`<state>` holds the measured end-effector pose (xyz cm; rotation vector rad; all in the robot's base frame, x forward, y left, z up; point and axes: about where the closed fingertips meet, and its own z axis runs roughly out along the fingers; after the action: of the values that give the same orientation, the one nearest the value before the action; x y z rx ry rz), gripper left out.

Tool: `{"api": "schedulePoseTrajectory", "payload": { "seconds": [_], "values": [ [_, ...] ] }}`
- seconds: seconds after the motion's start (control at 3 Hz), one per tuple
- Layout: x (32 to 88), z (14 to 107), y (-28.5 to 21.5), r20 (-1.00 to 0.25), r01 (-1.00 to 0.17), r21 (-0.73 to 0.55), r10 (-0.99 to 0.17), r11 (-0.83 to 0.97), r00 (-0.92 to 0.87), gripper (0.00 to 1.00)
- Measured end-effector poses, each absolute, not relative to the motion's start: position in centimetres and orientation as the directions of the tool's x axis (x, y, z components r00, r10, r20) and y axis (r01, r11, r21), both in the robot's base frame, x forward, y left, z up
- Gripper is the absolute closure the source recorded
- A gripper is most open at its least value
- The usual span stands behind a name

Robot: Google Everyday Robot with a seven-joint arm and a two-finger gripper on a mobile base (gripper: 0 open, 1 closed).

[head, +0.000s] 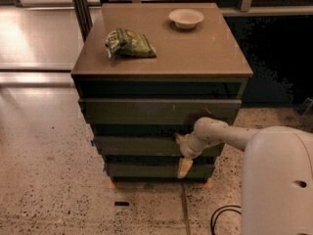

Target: Open middle drawer

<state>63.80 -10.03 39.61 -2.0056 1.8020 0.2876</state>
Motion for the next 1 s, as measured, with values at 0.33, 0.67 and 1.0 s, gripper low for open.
{"api": "schedulePoseTrajectory", "payload": {
  "seconds": [0.33,0.67,1.0],
  "values": [
    [62.5,39.8,-10.1,-0.428,-0.986,-0.148,-0.893,-0.083,0.139,0.0],
    [57.9,41.4,-10.6,-0.444,-0.995,-0.091,-0.892,-0.052,0.087,0.0],
    [57.9,41.4,-10.6,-0.444,-0.995,-0.091,-0.892,-0.052,0.087,0.0]
  ]
}}
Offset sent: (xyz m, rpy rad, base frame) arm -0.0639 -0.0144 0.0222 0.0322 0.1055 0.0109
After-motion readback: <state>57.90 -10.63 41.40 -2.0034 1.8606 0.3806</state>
